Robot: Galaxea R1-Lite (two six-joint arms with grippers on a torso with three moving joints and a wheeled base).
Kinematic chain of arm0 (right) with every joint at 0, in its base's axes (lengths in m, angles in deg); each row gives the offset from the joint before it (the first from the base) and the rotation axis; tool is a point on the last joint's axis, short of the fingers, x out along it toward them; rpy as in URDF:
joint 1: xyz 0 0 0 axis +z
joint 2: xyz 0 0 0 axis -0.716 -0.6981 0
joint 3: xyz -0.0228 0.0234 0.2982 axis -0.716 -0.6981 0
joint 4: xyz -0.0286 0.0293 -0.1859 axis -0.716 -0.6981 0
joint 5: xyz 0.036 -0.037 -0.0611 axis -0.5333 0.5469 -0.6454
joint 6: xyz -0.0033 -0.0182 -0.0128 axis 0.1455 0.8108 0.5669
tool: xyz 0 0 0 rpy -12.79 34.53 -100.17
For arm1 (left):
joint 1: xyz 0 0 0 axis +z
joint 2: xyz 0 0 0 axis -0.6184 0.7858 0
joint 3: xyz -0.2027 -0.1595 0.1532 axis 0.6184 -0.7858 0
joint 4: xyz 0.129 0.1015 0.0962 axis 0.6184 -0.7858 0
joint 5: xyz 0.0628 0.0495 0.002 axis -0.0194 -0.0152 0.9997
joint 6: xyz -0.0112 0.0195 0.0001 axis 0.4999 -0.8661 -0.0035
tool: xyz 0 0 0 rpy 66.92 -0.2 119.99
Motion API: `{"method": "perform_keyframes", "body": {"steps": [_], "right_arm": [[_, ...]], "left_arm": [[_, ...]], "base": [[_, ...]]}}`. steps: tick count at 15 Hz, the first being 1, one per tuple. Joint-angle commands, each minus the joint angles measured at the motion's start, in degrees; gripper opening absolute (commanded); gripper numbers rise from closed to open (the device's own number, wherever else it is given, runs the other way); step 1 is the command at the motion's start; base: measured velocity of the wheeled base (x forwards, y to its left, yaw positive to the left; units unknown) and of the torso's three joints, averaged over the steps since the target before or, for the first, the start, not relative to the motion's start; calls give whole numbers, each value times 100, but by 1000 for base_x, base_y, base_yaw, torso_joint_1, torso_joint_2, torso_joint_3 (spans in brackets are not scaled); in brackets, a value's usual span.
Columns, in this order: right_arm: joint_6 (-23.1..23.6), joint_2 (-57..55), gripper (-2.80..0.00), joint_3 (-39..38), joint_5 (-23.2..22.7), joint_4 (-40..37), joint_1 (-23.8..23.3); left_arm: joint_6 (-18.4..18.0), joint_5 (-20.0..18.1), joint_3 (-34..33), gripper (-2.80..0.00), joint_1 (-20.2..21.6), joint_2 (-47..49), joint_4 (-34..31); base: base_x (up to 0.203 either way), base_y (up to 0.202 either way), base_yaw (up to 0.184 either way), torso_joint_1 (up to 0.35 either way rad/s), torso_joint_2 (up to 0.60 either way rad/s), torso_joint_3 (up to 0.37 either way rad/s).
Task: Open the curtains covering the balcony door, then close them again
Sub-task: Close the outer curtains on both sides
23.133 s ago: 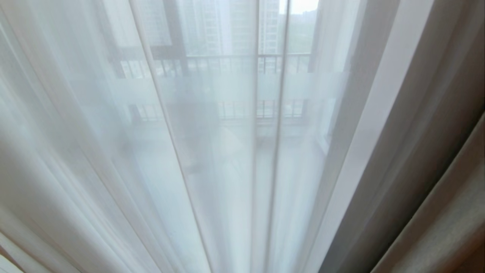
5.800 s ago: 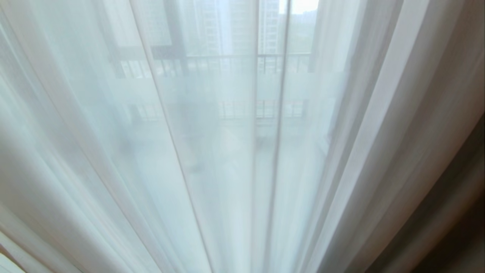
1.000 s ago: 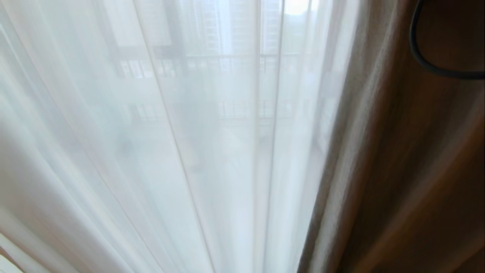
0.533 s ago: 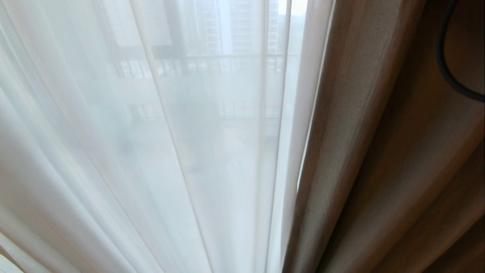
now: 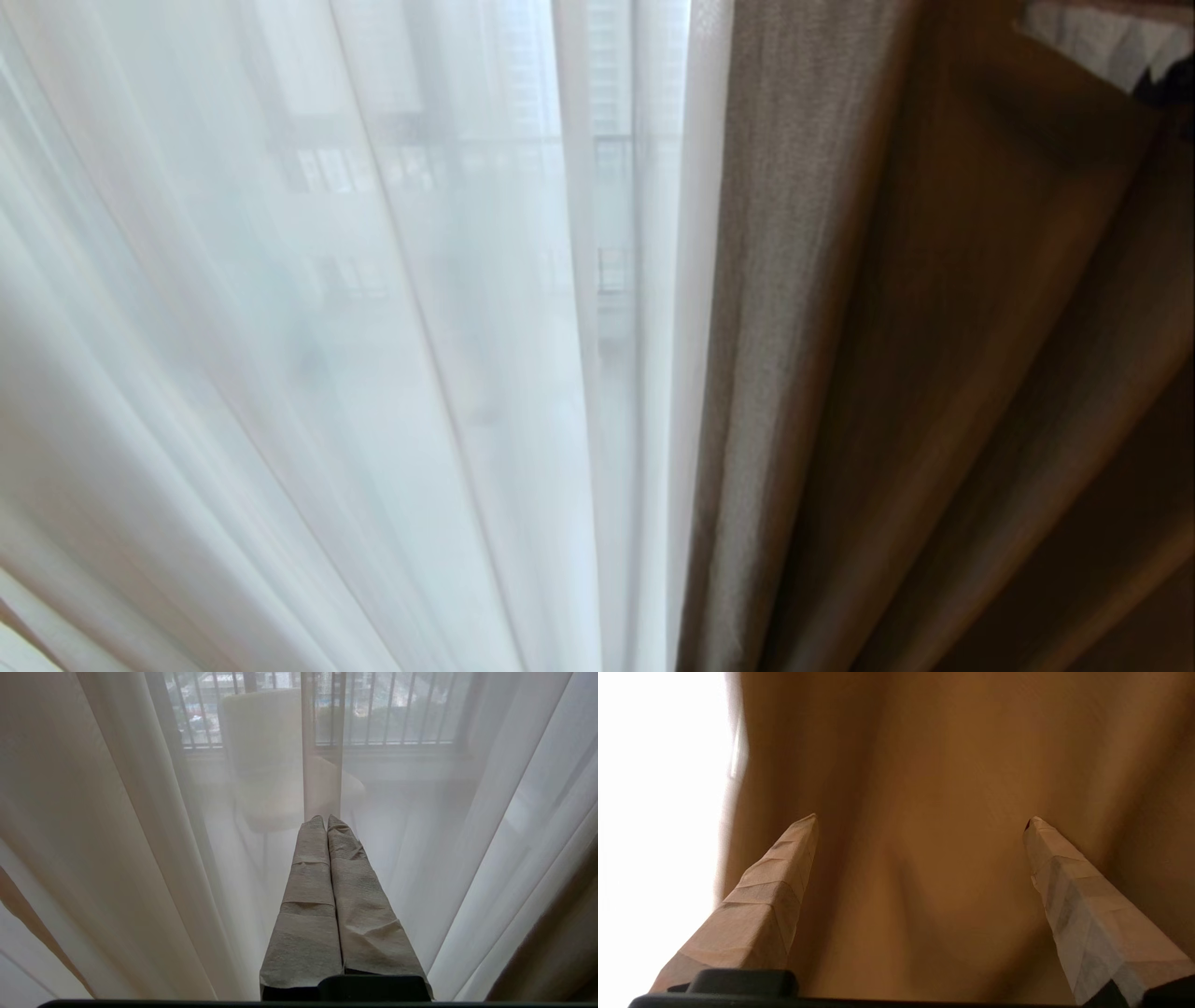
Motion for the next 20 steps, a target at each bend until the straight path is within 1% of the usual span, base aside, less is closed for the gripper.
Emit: {"method": "perform_keyframes", "body": {"steps": [1, 6, 8, 12, 13, 15, 16, 18, 20], "right_arm": [[10, 781, 0, -621, 9, -12, 44], [-20, 1583, 0, -1683, -59, -28, 61], [-167, 1997, 0, -2137, -53, -42, 54], [-234, 2710, 0, -2886, -62, -185, 8], [-235, 2836, -280, -3035, -68, -215, -59], [-256, 3017, -280, -3193, -77, -315, -296], [-341, 3085, -280, -3215, -78, -441, -513], [-621, 3183, -280, -3225, -73, -760, -1101], [-940, 3327, -280, -3244, -68, -1089, -1788]], "left_arm": [[-2, 1, 0, -280, 0, -2, 2], [-2, 1, 0, -280, -1, -2, 3], [-2, 1, 0, -280, -1, -2, 3], [-2, 1, 0, -280, -1, -2, -5], [-2, 1, 0, -280, -1, -2, 3], [-2, 1, 0, -280, -1, -2, 3], [-2, 1, 0, -280, -1, -2, -5], [-2, 1, 0, -280, -1, -2, 3], [-2, 1, 0, -280, -1, -2, -3]], "base": [[0, 0, 0, 0, 0, 0], [0, 0, 0, 0, 0, 0], [0, 0, 0, 0, 0, 0], [0, 0, 0, 0, 0, 0], [0, 0, 0, 0, 0, 0], [0, 0, 0, 0, 0, 0], [0, 0, 0, 0, 0, 0], [0, 0, 0, 0, 0, 0], [0, 0, 0, 0, 0, 0]]}}
